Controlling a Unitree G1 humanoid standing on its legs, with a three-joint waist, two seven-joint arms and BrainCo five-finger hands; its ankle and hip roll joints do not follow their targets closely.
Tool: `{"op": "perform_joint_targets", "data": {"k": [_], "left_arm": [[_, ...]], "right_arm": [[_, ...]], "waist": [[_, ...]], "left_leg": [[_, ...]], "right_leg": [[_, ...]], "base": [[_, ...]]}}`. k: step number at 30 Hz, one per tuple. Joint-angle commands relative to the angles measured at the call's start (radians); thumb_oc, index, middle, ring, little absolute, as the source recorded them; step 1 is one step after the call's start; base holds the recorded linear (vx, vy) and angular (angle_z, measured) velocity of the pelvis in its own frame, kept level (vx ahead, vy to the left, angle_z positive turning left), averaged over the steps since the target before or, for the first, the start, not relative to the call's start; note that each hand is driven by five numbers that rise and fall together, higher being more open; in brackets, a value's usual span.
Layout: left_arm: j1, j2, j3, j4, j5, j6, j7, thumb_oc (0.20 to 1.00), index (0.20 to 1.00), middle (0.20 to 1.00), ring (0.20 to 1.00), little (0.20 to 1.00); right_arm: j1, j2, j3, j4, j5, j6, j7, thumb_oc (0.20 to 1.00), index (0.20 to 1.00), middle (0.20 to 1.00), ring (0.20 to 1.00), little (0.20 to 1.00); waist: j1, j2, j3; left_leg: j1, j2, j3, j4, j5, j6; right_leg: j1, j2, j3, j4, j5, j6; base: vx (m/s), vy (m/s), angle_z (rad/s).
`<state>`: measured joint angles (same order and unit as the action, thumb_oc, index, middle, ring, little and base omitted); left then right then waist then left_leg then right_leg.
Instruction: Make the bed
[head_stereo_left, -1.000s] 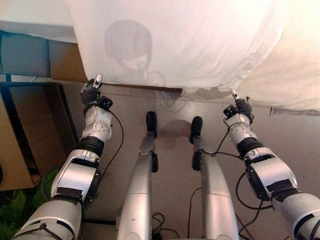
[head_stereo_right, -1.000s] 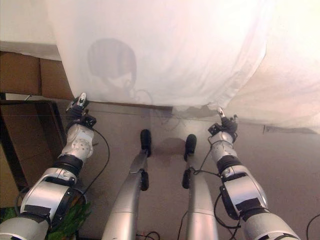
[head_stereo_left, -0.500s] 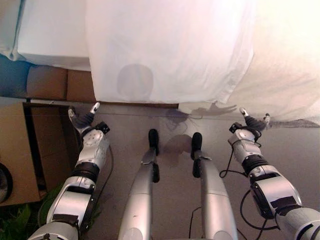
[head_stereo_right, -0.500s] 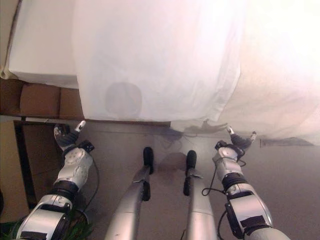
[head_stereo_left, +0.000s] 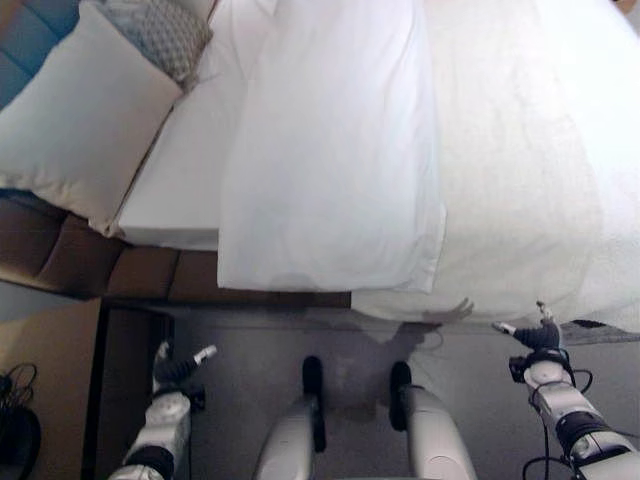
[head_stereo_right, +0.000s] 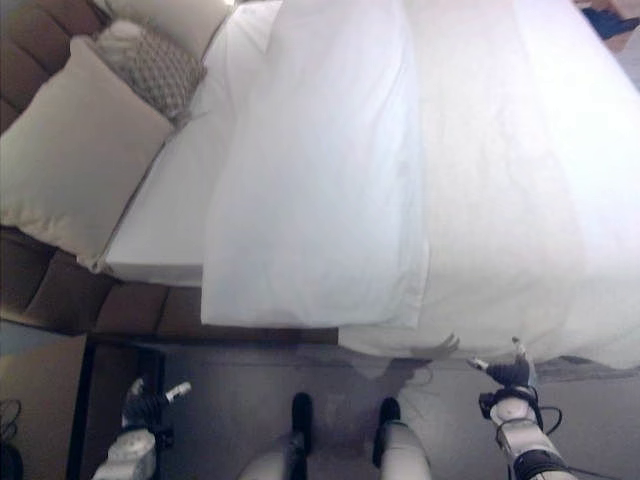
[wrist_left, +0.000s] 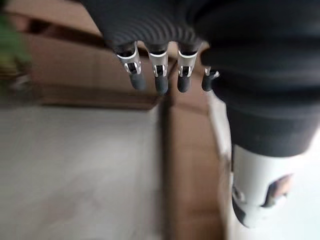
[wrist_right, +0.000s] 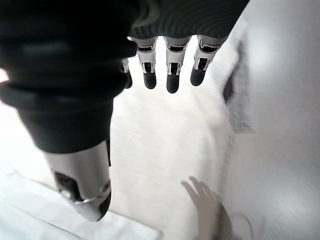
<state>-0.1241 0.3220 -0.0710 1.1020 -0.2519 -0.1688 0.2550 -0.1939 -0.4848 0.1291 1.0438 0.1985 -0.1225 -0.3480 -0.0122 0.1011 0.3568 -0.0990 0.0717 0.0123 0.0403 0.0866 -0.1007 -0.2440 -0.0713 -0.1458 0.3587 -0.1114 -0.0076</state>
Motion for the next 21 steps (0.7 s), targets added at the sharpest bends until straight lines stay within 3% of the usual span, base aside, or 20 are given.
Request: {"op": "perform_joint_targets", "data": {"k": [1,8,14,21], "left_arm": [[-0.028,0.038,-0.042,0.041,0.146,0.009,-0.058,1.0,1.0,1.0,1.0,1.0],[0.038,0.002,-0.1,0.161,0.304,0.053,-0.149,1.0,1.0,1.0,1.0,1.0],[0.069,-0.053,-0.092,0.181,0.281,0.063,-0.186,1.0,1.0,1.0,1.0,1.0],[0.109,-0.113,-0.02,0.216,0.15,0.086,-0.218,1.0,1.0,1.0,1.0,1.0]], "right_arm": [[-0.002,0.037,0.019,0.078,0.022,0.005,0.116,1.0,1.0,1.0,1.0,1.0],[0.099,0.112,0.048,0.222,-0.106,0.068,0.212,1.0,1.0,1.0,1.0,1.0],[0.141,0.164,0.05,0.256,-0.128,0.083,0.229,1.0,1.0,1.0,1.0,1.0],[0.149,0.2,0.065,0.256,-0.131,0.091,0.257,1.0,1.0,1.0,1.0,1.0]], "waist": [[0.006,-0.068,-0.061],[-0.006,-0.077,-0.195],[-0.006,-0.081,-0.233],[0.01,-0.095,-0.249]], "left_leg": [[0.031,-0.096,0.024,0.008,-0.037,0.047],[0.168,-0.092,0.054,-0.127,-0.025,0.047],[0.189,-0.097,0.061,-0.128,-0.043,0.054],[0.219,-0.101,0.062,-0.128,-0.062,0.064]], "right_leg": [[0.148,0.039,-0.015,-0.244,0.091,0.097],[0.276,0.051,-0.016,-0.377,0.129,0.114],[0.309,0.05,-0.011,-0.411,0.139,0.118],[0.345,0.05,-0.008,-0.425,0.135,0.116]], "base": [[0.08,0.011,-0.06],[0.09,0.029,-0.05],[0.01,0.009,0.0],[0.05,0.005,-0.01]]}}
